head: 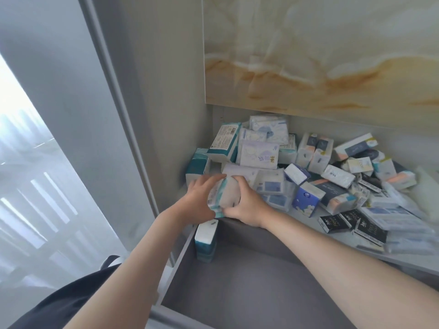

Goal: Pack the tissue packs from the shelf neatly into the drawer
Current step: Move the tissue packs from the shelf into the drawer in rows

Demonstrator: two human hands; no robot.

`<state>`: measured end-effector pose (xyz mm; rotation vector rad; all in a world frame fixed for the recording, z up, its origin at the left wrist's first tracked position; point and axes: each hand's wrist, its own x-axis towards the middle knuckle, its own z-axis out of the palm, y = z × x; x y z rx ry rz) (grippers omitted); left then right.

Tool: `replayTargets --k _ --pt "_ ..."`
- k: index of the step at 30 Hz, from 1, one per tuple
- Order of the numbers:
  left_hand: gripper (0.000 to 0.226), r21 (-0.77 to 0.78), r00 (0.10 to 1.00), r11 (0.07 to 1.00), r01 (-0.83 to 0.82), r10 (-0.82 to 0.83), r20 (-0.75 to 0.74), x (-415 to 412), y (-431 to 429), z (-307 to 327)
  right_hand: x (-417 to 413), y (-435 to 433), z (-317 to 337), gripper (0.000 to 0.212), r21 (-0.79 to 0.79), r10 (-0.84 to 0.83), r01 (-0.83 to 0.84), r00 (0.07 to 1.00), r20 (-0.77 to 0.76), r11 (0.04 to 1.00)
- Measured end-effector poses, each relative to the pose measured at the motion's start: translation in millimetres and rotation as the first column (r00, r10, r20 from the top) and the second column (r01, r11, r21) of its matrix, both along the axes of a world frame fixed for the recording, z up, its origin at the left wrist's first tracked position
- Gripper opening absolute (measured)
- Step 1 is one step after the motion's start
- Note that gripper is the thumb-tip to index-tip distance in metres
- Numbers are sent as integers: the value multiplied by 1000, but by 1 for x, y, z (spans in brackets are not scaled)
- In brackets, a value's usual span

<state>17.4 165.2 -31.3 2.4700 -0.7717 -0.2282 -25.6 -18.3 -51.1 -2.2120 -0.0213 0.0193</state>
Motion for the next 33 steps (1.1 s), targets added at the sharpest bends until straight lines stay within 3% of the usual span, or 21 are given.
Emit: replayTargets --k 2,4,7,8,10,12,15,20,25,27,29,30,31,33 --pt "110 34 999 999 32 -32 9 -4 -4 -13 3 -2 -4 103 66 11 -4 994 -105 998" --pt "109 -39 998 999 -11 13 65 -8 -10 -24 5 -3 -10 113 134 19 2 988 -152 991" --pt "104 -113 990 992 -49 64 129 -3 -13 -25 4 -6 -11 104 209 44 -22 994 -103 978" --pt "102 -136 990 989 -64 80 112 0 -12 -22 4 -10 -8 97 142 21 -12 998 -61 990" --pt "101 -191 988 973 -132 145 55 5 -8 -20 5 -21 -8 86 -230 -21 17 1000 -15 973" --pt "104 -241 977 947 -212 214 -19 7 -4 -18 6 -31 -18 79 -576 6 -66 994 -105 815" --pt "105 -263 968 931 -251 241 -71 7 2 -16 13 -33 -37 82 -706 72 -224 968 -239 672" --pt "103 -274 973 934 -230 214 -86 -5 8 -9 27 -33 -32 91 -756 68 -217 972 -224 618" --pt "100 -257 975 945 -202 170 -143 -24 14 1 5 -27 -21 95 -624 112 -145 989 -93 768" --pt "97 -223 974 960 -168 128 -186 -32 14 3 -8 -23 -9 95 -451 139 -134 990 -23 883" --pt "94 -176 968 976 -125 81 -238 -39 13 4 -21 -17 3 99 -107 155 -161 986 -55 981" --pt "92 -155 962 982 -105 60 -267 -42 11 3 -26 -15 7 100 34 184 -181 977 -107 983" --pt "92 -138 955 987 -87 43 -293 -46 9 2 -32 -13 10 99 102 220 -206 962 -163 973" --pt "95 -104 946 993 -58 21 -323 -51 4 -6 -39 -15 9 101 54 245 -239 934 -262 969"
